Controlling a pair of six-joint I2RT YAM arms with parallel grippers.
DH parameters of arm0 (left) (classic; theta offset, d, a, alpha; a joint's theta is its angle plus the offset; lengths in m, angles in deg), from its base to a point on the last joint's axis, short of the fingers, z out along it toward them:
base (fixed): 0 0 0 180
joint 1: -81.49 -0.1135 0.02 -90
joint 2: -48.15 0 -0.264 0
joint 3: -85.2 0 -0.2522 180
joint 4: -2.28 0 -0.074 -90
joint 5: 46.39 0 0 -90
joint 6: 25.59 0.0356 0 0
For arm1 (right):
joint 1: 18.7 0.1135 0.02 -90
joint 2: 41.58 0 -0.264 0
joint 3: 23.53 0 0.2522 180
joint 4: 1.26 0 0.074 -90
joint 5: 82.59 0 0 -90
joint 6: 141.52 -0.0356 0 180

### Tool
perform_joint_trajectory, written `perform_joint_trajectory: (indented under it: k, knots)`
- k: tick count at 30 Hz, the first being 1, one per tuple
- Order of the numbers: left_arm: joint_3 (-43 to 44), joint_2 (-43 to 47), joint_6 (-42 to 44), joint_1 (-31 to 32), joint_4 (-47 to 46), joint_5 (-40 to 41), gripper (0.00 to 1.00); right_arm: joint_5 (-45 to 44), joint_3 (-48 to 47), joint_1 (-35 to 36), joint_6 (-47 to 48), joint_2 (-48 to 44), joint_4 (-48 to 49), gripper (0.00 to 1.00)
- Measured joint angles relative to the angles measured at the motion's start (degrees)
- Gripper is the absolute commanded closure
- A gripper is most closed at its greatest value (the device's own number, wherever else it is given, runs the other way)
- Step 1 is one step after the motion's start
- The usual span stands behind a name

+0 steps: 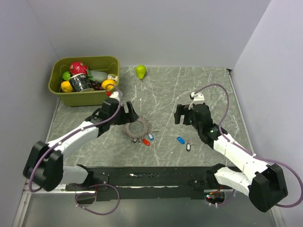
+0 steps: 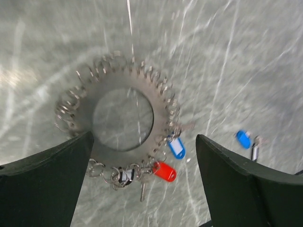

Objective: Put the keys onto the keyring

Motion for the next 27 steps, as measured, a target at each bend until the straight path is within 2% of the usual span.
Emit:
perform_joint_trajectory:
  k: [9,19,27]
  knots:
    - [1.0,-13.5,-1.2,5.7,-1.3,-2.6,0.07,-0.2,1.1,0.4,-4.2,1.4,-3.2,0.0]
    - [9.3,-26.4,-1.2,6.4,-5.8,-5.2,0.09,0.2,1.2,0.4,-6.9,2.4,-4.1,0.0]
    - [14.1,-31.9,-0.7,8.6,-9.7,-9.4,0.13,-1.1,1.2,0.4,-6.9,2.4,-5.0,0.0]
